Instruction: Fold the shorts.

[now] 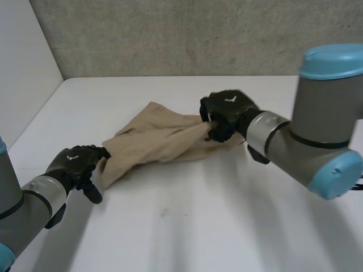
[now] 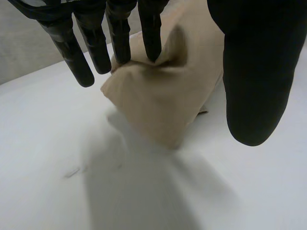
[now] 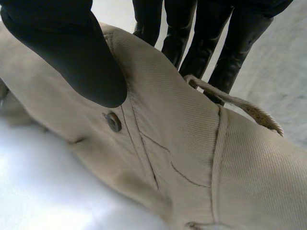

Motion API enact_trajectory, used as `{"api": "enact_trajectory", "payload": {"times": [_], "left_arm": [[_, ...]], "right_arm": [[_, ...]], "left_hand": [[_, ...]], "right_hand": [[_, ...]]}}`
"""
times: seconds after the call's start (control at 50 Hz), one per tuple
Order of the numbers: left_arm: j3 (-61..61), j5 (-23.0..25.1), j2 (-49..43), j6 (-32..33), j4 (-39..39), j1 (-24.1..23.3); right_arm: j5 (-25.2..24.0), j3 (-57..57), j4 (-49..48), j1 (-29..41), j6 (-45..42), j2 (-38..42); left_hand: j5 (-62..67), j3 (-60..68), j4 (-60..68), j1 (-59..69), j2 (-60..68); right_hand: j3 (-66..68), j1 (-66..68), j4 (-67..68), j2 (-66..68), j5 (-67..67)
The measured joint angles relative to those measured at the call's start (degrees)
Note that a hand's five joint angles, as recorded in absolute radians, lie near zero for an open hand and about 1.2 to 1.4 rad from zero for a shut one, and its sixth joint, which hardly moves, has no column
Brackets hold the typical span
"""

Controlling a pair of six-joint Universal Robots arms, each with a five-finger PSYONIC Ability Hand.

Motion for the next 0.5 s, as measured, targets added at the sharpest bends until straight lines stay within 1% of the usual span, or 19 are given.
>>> {"api": "enact_trajectory", "payload": {"times": [0.08,0.28,0.38,0.46,0.5], "left_arm": [[0.4,0.6,-1.7,0.1,0.9,-0.3],[2.2,0.1,-4.6,-0.7,2.4,-1.3],[3.0,0.0,-6.1,-1.7,2.5,-1.9],[4.1,0.0,-7.9,-5.2,2.3,-3.3],[4.1,0.0,-7.9,-5.2,2.3,-3.3]], "right_arm": [[0.1,3.8,-1.5,-0.6,2.9,-3.8],[0.5,7.1,-1.2,-0.1,3.2,-5.7],[0.9,7.8,-1.1,0.0,3.2,-6.5],[1.9,8.4,-1.0,0.0,3.2,-7.2],[1.9,8.4,-1.0,0.0,3.2,-7.2]], "left_hand": [[0.0,0.0,0.0,0.0,0.0],[0.0,0.0,0.0,0.0,0.0],[0.0,0.0,0.0,0.0,0.0],[0.2,0.1,0.0,0.1,0.2],[0.2,0.1,0.0,0.1,0.2]], "right_hand": [[0.0,0.0,0.0,0.0,0.0],[0.0,0.0,0.1,0.0,0.0],[0.0,0.0,0.4,0.0,0.0],[0.0,0.0,0.3,0.0,0.0],[0.0,0.0,0.3,0.0,0.0]]}}
